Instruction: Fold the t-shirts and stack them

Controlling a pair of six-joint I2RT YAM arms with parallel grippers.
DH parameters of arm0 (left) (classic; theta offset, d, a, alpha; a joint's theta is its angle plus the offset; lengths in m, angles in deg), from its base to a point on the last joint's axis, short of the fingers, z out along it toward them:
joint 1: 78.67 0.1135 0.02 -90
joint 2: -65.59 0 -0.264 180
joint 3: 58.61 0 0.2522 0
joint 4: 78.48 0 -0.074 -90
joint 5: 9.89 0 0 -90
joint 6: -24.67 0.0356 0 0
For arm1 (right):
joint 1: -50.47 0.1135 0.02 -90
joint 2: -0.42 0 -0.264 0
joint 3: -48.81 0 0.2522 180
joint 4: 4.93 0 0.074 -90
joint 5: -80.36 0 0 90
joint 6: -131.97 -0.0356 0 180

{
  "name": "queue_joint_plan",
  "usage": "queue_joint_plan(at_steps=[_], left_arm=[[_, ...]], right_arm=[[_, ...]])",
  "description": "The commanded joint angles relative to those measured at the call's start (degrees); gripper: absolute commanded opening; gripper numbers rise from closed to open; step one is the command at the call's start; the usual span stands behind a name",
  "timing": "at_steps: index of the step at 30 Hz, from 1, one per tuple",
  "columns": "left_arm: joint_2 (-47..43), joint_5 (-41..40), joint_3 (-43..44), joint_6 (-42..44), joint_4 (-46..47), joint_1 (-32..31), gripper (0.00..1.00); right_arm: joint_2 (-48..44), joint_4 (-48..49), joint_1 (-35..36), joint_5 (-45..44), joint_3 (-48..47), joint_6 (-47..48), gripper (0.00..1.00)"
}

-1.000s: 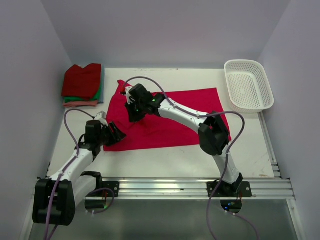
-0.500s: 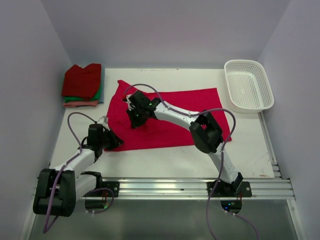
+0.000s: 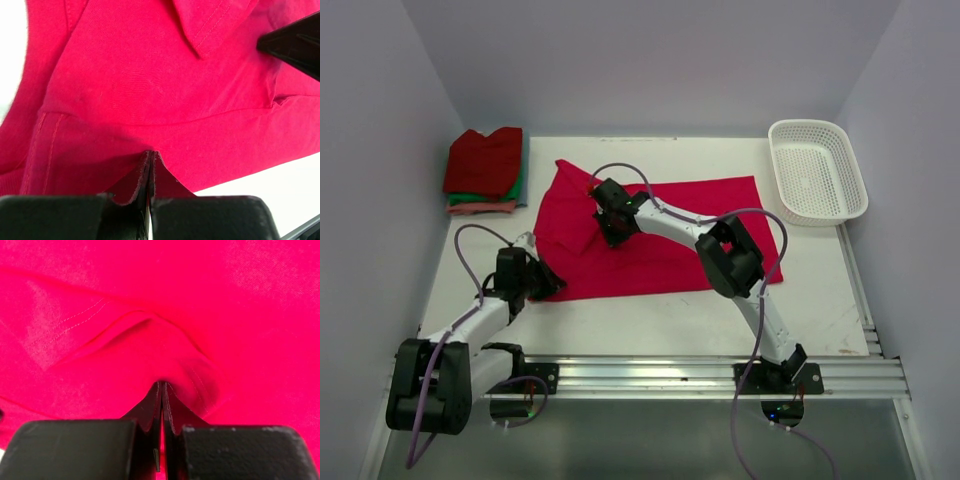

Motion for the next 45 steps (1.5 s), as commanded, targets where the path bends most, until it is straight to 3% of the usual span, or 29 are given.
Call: queue_joint_plan(at_steps=[1,11,15,18,28,34,38,40,41,45], left_arm=[[-1.0,-2.5,-1.3,1.0,-3.5,-0.4,0.00],[-0.4,-2.5,-1.2,0.9,-3.5,-1.0,0.00],[-7.2,2.0,-0.5,0.6,-2.6,-1.0,0.00],[-10.5,0.7,3.5,0.6,-1.5,-1.9,0.00],[15.3,4.3,27.3,9.4,-4.1,-5.0,0.00],[25.5,-1.5,38.1,14.6,-11.0,-11.5,0.00],[29.7,-7.9,41.6,15.9,-14.8,-15.2,0.41],[30.5,-12.5,42.3,15.4,-16.6,-16.3,0.56],[30.6,-14.1,42.4,15.3,-17.0,-16.9,0.61],[32.0,-18.4,43.8,15.3,-19.7,-17.5,0.62]], right_arm=[[-1.4,-0.5,-0.8,-7.5,1.5,0.2,0.00],[-1.8,-4.6,-1.1,-17.7,0.9,0.3,0.00],[-6.4,-1.5,-1.1,-15.4,3.7,0.5,0.00],[-7.8,-0.1,-1.1,-13.5,4.6,0.8,0.00],[-7.0,0.8,-1.0,-7.7,5.0,-0.2,0.00],[-7.2,2.1,-1.0,-5.9,7.3,-0.7,0.00],[-7.6,2.7,-1.0,-5.3,8.3,-0.7,0.00],[-7.8,2.8,-1.0,-5.2,8.6,-0.7,0.00],[-8.0,2.9,-1.0,-5.0,9.0,-0.7,0.00],[-8.2,3.5,-1.0,-4.6,9.5,-0.6,0.00]])
